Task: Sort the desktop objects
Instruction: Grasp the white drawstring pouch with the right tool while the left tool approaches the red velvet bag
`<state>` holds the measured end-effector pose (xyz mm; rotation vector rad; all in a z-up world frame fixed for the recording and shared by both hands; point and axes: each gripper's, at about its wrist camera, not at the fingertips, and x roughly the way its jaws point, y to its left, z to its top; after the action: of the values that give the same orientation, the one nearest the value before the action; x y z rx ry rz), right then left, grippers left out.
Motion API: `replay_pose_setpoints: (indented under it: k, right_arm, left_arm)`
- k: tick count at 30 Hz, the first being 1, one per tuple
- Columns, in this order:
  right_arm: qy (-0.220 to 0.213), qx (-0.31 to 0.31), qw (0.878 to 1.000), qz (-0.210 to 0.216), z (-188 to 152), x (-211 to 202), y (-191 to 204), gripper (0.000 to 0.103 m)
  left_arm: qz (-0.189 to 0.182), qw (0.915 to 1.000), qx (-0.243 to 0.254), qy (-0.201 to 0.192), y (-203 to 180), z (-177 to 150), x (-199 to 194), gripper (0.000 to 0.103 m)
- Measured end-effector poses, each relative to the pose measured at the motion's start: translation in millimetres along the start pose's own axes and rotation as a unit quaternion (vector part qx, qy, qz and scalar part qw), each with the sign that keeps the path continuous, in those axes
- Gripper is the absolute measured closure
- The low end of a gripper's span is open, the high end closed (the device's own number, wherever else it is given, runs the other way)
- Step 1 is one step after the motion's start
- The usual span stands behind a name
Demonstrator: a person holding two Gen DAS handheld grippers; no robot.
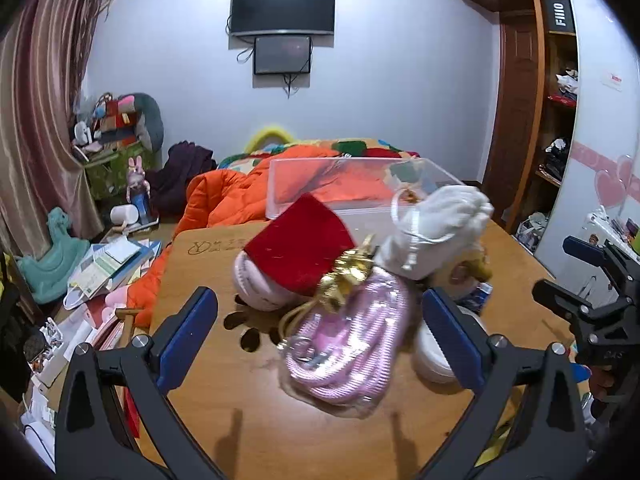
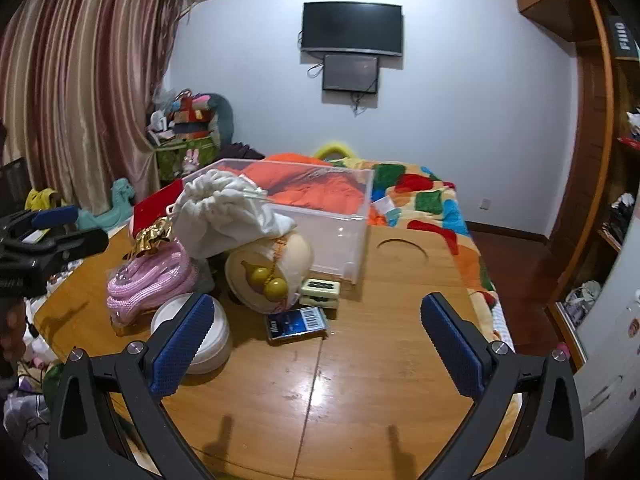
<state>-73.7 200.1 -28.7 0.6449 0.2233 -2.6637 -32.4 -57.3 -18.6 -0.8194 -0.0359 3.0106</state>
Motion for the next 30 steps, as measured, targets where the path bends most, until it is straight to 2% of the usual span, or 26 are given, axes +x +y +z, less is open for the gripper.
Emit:
replay_pose_setpoints:
  k: [6, 14, 21, 25, 30]
  right_arm:
    - [0.012, -0.031, 0.999, 0.014, 9.8, 15.4, 12.9, 0.000]
    - [0.022, -0.060, 0.997, 0.034, 30.8, 38.1, 32.5, 0.000]
    - [0.030, -0.089, 0.994, 0.048, 45.7, 62.7, 51.8, 0.000]
    - [0.032, -0.098, 0.993, 0.059, 50.8, 75.3, 57.1, 0.000]
    - [0.025, -0.116, 0.990, 0.071, 54.0, 83.3, 68.3, 0.000]
  left_arm:
    - [-0.010, 0.9996, 0.014, 0.022, 13.3, 9.6, 23.0, 0.000]
    - [-0.012, 0.9959, 0.078, 0.043, 13.2, 18.0, 58.7, 0.000]
    - [-0.079, 0.9911, 0.094, 0.051, 17.0, 22.7, 68.6, 0.000]
    - [-0.095, 0.9880, 0.111, 0.050, 15.5, 24.0, 71.6, 0.000]
    - [-0.081, 0.9858, 0.134, 0.061, 9.5, 27.2, 85.2, 0.000]
